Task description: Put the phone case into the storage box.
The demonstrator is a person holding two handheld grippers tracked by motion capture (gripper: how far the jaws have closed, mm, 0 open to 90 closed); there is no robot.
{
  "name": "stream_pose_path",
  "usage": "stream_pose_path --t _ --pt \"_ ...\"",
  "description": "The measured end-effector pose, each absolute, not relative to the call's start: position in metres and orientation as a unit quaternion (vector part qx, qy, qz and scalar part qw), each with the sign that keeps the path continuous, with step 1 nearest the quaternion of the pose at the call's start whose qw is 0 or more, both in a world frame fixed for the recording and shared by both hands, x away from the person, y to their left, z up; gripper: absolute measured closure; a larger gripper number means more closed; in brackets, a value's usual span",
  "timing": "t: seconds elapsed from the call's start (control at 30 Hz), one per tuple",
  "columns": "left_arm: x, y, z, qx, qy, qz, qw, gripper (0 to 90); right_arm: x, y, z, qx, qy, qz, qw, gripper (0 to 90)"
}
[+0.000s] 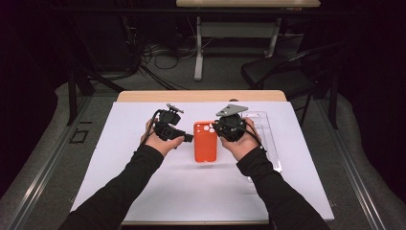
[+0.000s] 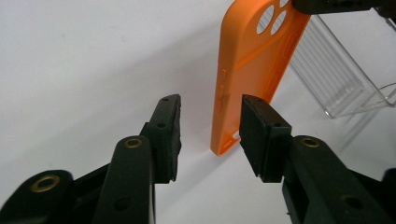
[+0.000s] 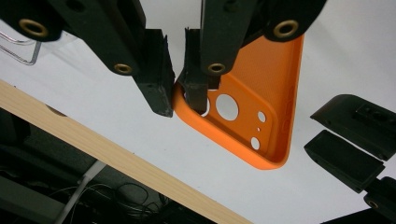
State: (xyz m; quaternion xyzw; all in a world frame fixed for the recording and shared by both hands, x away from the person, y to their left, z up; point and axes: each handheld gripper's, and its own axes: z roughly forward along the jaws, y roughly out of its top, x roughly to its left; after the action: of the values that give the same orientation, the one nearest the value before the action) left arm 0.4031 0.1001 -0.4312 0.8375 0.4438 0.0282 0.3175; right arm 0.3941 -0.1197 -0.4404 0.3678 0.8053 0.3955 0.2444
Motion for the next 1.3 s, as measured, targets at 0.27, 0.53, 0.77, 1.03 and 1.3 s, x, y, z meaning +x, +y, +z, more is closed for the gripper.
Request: stream_pose_path --t 0.27,0.53,0.77,1.03,1.3 --pt "0.406 0.106 -0.436 0.839 0.434 0.039 0.326 52.4 0.395 -0.121 -0.439 0.366 0.803 0.400 0.246 82.9" --pt "0.407 0.110 -0.441 0.845 0.421 0.057 0.324 46.6 0.397 -0.122 -0.439 0.367 0.803 0.400 0.245 82.9" --pt "0.407 0.115 -0.442 0.846 0.409 0.074 0.334 44.3 0.400 -0.123 -0.437 0.367 0.803 0.401 0.244 83.0" --pt "0.406 0.121 -0.444 0.846 0.399 0.055 0.350 35.4 0.400 -0.125 -0.433 0.366 0.803 0.400 0.248 82.9" --pt "0.405 0.127 -0.441 0.843 0.378 0.057 0.378 26.8 0.400 -0.125 -0.431 0.363 0.803 0.402 0.248 82.9"
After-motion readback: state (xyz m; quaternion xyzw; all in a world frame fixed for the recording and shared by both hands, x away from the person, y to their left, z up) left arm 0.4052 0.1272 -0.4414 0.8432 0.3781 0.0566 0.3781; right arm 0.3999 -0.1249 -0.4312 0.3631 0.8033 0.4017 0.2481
